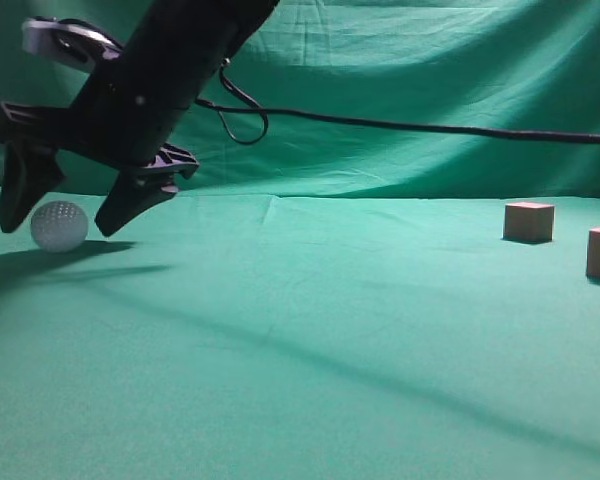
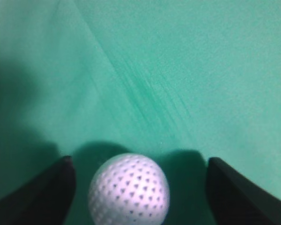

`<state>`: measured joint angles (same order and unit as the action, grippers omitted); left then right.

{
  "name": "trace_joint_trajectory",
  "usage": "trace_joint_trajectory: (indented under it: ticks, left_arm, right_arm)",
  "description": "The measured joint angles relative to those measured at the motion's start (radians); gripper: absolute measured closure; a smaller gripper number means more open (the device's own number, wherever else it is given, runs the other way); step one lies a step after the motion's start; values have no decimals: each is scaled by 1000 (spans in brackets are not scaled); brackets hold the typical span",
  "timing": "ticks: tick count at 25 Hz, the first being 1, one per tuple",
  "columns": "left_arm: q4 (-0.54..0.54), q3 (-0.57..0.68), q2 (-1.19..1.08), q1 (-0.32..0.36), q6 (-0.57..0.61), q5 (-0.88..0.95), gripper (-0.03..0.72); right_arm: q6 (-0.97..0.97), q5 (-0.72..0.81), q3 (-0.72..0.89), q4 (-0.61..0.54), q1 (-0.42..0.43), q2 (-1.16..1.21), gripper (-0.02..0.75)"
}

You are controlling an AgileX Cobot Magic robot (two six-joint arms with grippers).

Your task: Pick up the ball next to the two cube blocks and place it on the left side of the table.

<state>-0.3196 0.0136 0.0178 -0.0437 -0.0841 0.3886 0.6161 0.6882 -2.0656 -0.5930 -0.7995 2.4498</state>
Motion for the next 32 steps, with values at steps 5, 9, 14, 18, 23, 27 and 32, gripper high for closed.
trace_joint_trajectory:
  ticks: [5,9,14,18,23,27,32]
  left_arm:
    - [0,0,0,0,0,0,688]
    - [0,0,0,0,0,0,688]
    - [0,0,0,0,0,0,688]
    - [0,0,0,0,0,0,688]
    - [0,0,0,0,0,0,688]
    - [0,0,0,0,0,0,688]
    - [0,0,0,0,0,0,688]
  right_arm:
    - [0,40,-72,20,2,-12,181]
    - [-16,113,-115,44,33,-75,181]
    - [-155,273,-128,123,102,-183,447]
    - [-275,433,-129,271,138,-272,696]
    - [-395,548,-129,479,167,-358,738]
    - [-483,557,-39,634,219,-483,738]
    - [-526,551,290,653,387,-814,738]
